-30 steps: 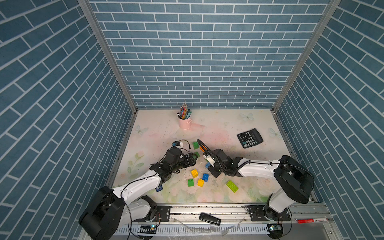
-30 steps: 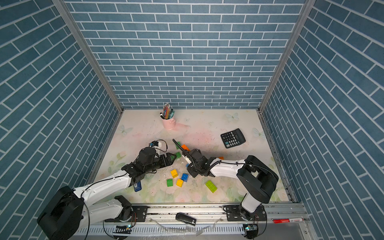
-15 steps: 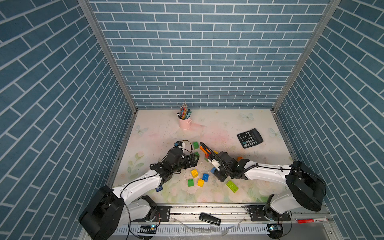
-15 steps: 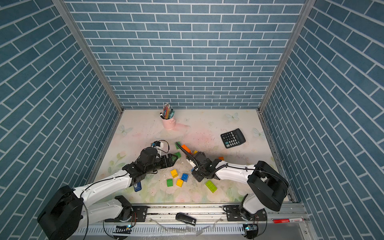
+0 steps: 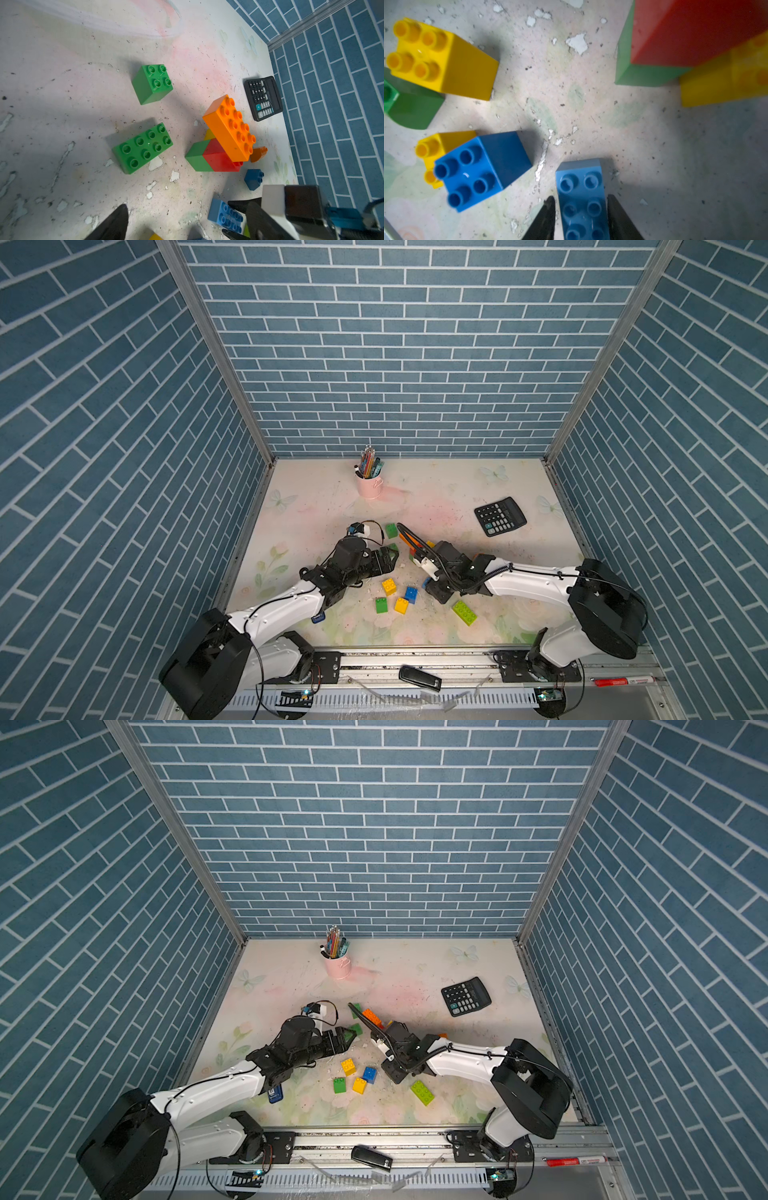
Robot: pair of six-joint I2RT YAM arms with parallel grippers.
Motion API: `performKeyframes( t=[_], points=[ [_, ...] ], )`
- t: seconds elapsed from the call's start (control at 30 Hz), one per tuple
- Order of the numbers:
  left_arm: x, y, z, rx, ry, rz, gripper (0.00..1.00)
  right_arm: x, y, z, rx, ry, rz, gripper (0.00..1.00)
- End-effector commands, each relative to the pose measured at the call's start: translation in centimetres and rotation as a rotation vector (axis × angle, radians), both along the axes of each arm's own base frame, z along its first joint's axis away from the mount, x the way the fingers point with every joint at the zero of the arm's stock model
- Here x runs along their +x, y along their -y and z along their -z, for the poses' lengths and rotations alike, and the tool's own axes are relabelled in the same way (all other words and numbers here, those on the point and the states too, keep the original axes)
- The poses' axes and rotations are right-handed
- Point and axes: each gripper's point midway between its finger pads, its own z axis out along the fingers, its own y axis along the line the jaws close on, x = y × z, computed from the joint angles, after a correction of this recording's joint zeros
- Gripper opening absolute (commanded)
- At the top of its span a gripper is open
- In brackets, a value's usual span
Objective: Assemble a fork with lego
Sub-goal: Pick up the lego brick from the center of the board.
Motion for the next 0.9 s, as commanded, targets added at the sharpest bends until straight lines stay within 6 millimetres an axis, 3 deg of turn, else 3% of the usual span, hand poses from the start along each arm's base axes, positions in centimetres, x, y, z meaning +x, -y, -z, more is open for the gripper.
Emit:
performKeyframes(
  t=[0.0,0.37,0.53,0.87],
  points=[
    [0.21,-0.27,-0.09,-0.008,0.008,-0.013,0.90,0.30,-0.85,0.02,0.011,-0.016,0.006,0.43],
    [0.41,-0.29,0.04,-0.002,0.005,-0.012,0.90,0.44,-0.91,0.82,-0.010,-0.031,0.005,0.42],
    [0.45,-0.26,0.03,-0.003,0.007,-0.012,0.90,0.61,-0.92,0.72,-0.009,-0.022,0.010,0.37],
    [0.44,-0.35,-0.02,-0.002,0.007,-0.014,0.90,1.10,-1.39,0.74,0.005,-0.020,0.021,0.42]
  ],
)
